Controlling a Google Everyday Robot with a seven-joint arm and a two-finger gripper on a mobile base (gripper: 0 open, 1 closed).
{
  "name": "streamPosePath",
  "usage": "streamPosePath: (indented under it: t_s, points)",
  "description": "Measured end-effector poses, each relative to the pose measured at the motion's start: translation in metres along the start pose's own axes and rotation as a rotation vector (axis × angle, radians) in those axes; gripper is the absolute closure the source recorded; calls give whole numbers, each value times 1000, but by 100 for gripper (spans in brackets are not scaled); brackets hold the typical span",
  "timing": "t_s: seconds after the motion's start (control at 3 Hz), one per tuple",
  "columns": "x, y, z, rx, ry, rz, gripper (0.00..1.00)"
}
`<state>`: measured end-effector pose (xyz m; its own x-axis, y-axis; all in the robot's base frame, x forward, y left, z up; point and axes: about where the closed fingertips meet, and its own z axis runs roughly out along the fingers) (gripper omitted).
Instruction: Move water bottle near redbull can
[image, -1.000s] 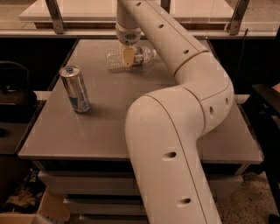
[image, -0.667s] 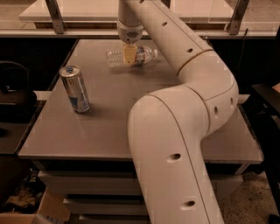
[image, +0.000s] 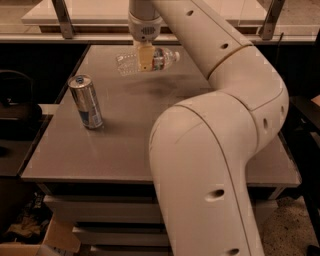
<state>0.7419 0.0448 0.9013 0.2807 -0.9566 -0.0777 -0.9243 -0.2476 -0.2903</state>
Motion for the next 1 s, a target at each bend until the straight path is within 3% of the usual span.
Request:
streamPosePath:
  t_s: [0.33, 1.0]
  points:
    - [-16, 23, -14, -43, 24, 22, 100]
    - [-38, 66, -14, -119, 65, 162, 100]
